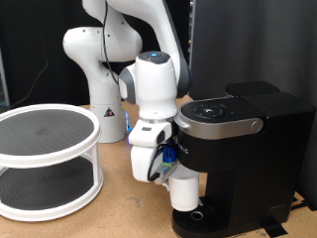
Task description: Make a cup of coffee with the keurig machine
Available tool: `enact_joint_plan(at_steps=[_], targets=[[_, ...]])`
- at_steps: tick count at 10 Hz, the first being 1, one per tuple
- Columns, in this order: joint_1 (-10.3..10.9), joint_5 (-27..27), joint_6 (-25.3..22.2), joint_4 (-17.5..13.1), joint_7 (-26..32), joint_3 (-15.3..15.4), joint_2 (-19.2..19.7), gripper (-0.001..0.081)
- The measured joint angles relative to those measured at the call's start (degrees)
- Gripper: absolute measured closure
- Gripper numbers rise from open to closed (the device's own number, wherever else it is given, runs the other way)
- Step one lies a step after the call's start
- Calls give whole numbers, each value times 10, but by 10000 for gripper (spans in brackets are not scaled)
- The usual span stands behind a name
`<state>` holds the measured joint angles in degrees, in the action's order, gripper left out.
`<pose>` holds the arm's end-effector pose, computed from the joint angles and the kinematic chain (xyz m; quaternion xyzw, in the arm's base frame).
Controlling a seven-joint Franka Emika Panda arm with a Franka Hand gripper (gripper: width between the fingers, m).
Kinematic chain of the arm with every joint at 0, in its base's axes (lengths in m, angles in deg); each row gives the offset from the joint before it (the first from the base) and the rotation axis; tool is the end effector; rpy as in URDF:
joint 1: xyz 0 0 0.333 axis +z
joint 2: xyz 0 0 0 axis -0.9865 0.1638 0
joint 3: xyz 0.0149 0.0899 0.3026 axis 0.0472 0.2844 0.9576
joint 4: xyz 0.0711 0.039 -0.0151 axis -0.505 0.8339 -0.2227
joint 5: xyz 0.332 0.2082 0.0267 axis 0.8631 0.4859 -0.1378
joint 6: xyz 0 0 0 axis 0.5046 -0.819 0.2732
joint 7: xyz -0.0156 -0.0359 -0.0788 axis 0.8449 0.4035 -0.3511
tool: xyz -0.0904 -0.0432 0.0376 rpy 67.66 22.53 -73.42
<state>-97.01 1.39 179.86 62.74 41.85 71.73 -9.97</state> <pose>0.4501 0.0420 0.2298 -0.9957 0.0099 -0.0879 0.0257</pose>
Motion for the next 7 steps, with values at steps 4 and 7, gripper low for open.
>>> enact_joint_plan(at_steps=[4, 7], targets=[[1, 1, 0, -3, 0, 0, 7, 734], [1, 5, 0, -3, 0, 1, 9, 734]])
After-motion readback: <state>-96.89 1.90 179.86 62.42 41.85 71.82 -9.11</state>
